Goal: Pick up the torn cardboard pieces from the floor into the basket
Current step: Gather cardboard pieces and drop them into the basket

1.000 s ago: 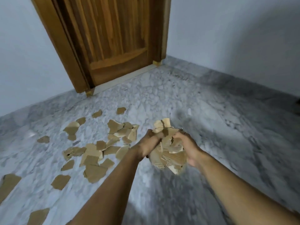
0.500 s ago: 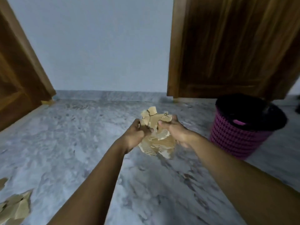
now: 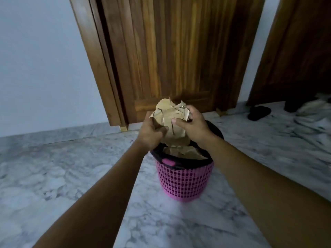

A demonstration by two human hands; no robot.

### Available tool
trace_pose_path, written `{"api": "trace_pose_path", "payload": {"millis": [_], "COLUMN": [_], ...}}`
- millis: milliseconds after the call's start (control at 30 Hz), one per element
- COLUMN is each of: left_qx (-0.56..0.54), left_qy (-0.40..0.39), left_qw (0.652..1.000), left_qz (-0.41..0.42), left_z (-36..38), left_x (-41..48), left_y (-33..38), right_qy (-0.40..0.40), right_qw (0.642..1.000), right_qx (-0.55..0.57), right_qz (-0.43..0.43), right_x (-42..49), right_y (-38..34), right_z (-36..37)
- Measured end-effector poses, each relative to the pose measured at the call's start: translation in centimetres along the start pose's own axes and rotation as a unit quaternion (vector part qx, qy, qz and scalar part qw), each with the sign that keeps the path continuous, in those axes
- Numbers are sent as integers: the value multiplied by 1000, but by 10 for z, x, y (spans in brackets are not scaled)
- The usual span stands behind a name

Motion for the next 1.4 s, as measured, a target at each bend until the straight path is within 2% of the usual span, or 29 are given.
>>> {"api": "trace_pose_path", "payload": {"millis": [67, 167, 233, 333, 533, 633, 733, 867, 967, 1067, 1300, 1400], "left_qx": [46, 154, 173, 184, 118, 126, 153, 196, 220, 244, 215, 206], "left_qy": [2, -48, -84, -60, -16, 10, 68, 179, 259, 338, 438, 453], "left_qw": [999, 986, 979, 977, 989, 988, 981, 950, 911, 857, 748, 724], "left_qz": [-2, -28, -63, -94, -84, -86, -97, -164, -233, -304, -450, -478], "left_z": [25, 65, 78, 70, 13, -42, -124, -262, -356, -429, -503, -519], "left_x": [19, 32, 31, 30, 23, -1, -46, -153, -266, -403, -719, -803], "left_y": [-10, -34, -48, -60, -60, -66, -77, -102, -120, -128, -151, -160], "right_qy": [-4, -34, -52, -45, -39, -80, -148, -290, -385, -488, -679, -703], "right_qw": [1000, 991, 977, 970, 978, 975, 968, 937, 908, 861, 722, 700], "right_qx": [-22, -111, -175, -192, -178, -202, -203, -192, -161, -135, -90, -85], "right_qz": [-1, 65, 114, 144, 106, 43, -2, -21, -40, -58, -101, -91], "right_x": [7, 11, 10, 10, 15, 8, -9, -66, -137, -238, -518, -599], "right_y": [15, 52, 75, 92, 78, 59, 48, 29, 7, -17, -62, -66], "right_z": [-19, -39, -46, -53, -13, 49, 137, 291, 404, 510, 662, 695]}}
Point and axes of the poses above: each hand's wrist, its own x-axis towards the middle knuckle, its own z-axis out of the palm, y = z × x, the point moved 8 cm from there along x, towards the middle knuckle, and after that the axes turned 7 degrees about x, right-handed, at the moved point
